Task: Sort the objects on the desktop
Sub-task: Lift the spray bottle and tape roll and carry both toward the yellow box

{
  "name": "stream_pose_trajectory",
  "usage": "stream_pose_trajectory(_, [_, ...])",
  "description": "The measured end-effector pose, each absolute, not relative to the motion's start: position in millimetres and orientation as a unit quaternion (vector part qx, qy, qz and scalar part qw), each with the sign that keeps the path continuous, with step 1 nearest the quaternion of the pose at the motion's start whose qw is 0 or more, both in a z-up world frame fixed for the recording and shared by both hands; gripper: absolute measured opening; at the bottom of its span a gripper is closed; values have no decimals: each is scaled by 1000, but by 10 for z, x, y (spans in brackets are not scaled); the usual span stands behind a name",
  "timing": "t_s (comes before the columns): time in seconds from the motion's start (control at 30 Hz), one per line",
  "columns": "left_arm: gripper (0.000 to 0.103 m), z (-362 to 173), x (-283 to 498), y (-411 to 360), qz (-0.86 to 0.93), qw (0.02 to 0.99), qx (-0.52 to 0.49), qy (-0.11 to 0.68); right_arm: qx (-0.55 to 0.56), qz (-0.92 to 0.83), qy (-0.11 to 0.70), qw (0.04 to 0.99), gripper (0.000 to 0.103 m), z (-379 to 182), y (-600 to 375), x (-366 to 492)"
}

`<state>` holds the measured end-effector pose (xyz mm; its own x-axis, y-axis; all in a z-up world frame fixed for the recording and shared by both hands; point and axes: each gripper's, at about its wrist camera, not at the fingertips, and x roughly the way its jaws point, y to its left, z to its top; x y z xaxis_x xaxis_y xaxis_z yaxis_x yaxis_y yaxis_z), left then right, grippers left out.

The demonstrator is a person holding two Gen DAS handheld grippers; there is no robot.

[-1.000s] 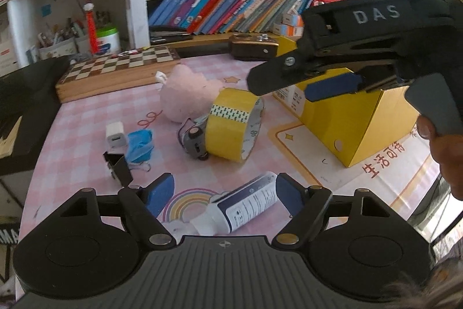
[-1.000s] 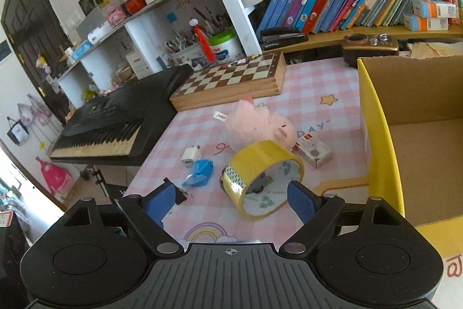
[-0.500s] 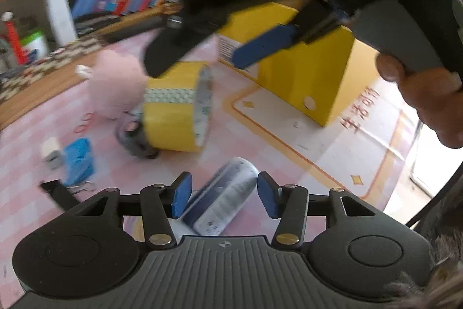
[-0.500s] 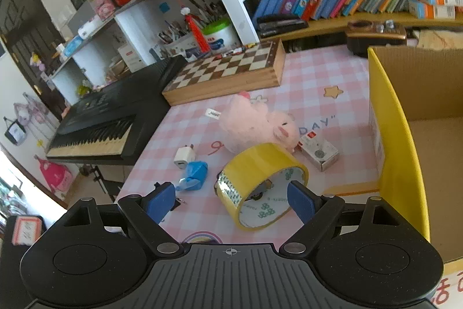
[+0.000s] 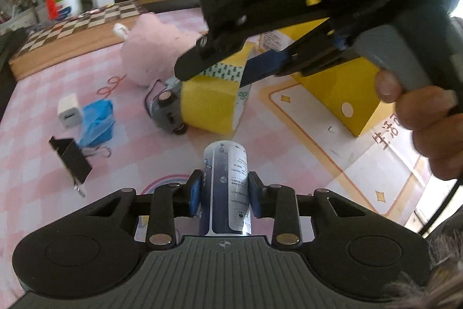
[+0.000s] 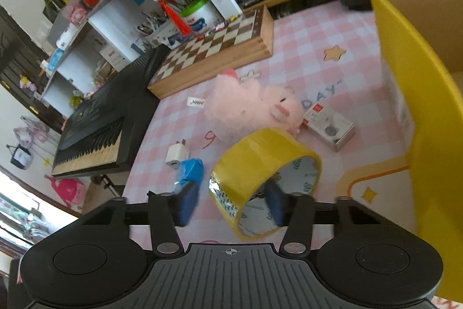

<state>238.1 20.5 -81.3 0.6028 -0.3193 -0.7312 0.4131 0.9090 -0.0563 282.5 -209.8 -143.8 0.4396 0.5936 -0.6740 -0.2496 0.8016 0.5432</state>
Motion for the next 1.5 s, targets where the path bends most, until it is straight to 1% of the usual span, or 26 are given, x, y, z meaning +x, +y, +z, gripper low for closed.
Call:
stream_pose_trajectory(0.07, [30,-802,2375,201,-199,893,54,400,194,262,468,822,29,-1481,-2092,2856])
stream_pose_trajectory(0.13, [30,-801,2386,186,-196,893,51,401,193,268,464,822,28,-1478,-2090,2852])
stream_pose_trajectory(0.17, [30,-800,2393,179,-195,894,50,401,191,271,461,823,26,-1471,-2096,2843])
stream_pose_trajectory(0.23, [30,-805,2390,155,-189,896,49,398,190,275,454,826,11,-1438,-2123,2820])
stream_pose_trajectory(0.33, [30,-792,2384,218,-165,901,22,400,185,286,437,832,7,-1356,-2177,2771])
stream_pose_trajectory(0.43, [30,-723,2312,356,-140,908,-28,393,173,294,418,842,6,-1242,-2223,2719])
stream_pose_trajectory(0.57, [30,-565,2206,479,-124,916,-68,375,162,310,406,844,6,-1120,-2269,2639])
stream_pose_trajectory(0.93, [30,-243,1763,719,-100,923,-166,334,132,352,416,828,7,-993,-2296,2237])
stream_pose_trajectory(1.23, [30,-68,1317,674,-105,926,-179,316,100,355,405,837,7,-839,-2529,1742])
stream_pose_trajectory(1.5, [30,31,966,541,-130,924,-187,306,113,318,414,846,7,-854,-2833,1259])
